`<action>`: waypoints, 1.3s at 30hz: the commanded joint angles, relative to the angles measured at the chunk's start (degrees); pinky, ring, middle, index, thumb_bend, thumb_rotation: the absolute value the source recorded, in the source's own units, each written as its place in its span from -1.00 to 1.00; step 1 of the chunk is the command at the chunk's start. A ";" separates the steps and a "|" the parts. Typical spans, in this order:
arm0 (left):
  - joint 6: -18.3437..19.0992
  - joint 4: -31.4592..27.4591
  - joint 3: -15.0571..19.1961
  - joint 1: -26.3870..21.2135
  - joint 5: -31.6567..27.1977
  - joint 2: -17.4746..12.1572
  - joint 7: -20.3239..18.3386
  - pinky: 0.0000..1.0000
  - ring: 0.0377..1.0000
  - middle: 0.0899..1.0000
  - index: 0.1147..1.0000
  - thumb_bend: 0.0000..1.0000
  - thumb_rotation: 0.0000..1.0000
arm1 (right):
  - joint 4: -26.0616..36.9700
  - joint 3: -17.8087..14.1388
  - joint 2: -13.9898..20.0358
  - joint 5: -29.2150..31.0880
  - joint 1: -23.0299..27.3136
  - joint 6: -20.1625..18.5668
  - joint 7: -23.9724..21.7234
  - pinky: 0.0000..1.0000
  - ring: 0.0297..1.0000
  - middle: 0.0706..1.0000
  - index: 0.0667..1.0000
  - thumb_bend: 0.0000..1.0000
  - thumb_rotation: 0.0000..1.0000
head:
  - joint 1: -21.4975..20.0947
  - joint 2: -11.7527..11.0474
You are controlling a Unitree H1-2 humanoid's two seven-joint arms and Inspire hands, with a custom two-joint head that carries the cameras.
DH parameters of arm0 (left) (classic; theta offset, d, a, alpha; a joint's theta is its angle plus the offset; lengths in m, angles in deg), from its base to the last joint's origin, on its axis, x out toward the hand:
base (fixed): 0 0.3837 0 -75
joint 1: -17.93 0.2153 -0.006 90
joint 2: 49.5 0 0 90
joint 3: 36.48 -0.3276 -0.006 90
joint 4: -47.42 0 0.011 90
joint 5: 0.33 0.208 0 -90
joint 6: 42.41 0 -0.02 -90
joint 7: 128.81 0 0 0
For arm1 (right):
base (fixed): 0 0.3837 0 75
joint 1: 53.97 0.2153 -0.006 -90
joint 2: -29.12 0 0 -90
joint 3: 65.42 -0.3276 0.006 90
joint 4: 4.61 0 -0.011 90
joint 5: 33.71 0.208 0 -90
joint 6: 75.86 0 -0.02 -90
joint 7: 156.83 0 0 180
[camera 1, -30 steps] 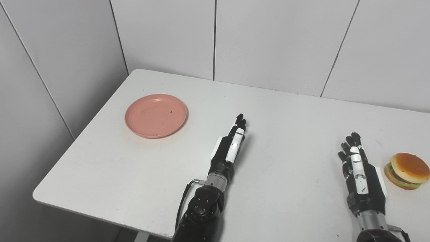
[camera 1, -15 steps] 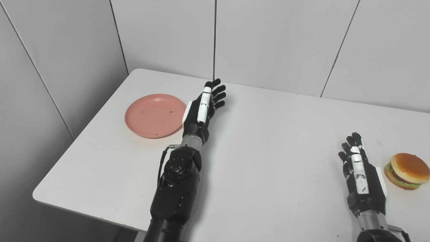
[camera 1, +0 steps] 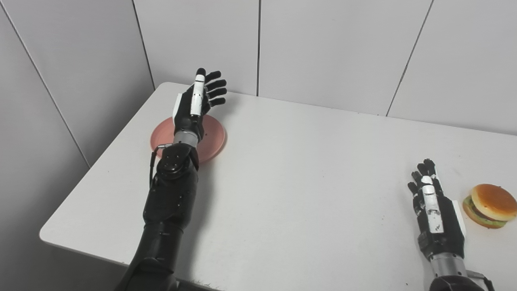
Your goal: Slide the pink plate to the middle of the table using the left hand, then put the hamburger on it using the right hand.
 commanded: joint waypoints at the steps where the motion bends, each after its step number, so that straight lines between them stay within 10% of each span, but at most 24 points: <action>1: -3.06 1.17 0.61 -4.17 -0.19 -2.02 0.37 0.25 0.32 0.28 0.22 -0.02 1.00 | -0.26 -0.13 -0.61 0.53 0.32 2.47 -0.03 1.00 1.00 1.00 1.00 0.13 0.64 | -0.07 -0.08; 24: -21.26 35.04 2.93 -12.24 -2.06 -17.12 -4.59 0.43 0.46 0.39 0.32 -0.47 0.97 | -0.66 -0.08 -0.61 0.50 0.18 3.50 -0.67 1.00 1.00 1.00 1.00 0.05 0.65 | 0.67 -0.33; 39: -23.60 44.45 1.71 -11.60 -2.56 -20.13 -7.77 0.58 0.56 0.49 0.40 -0.47 0.93 | -0.10 0.01 -0.49 0.62 0.01 3.11 -0.76 1.00 1.00 1.00 1.00 0.11 0.67 | 0.76 0.20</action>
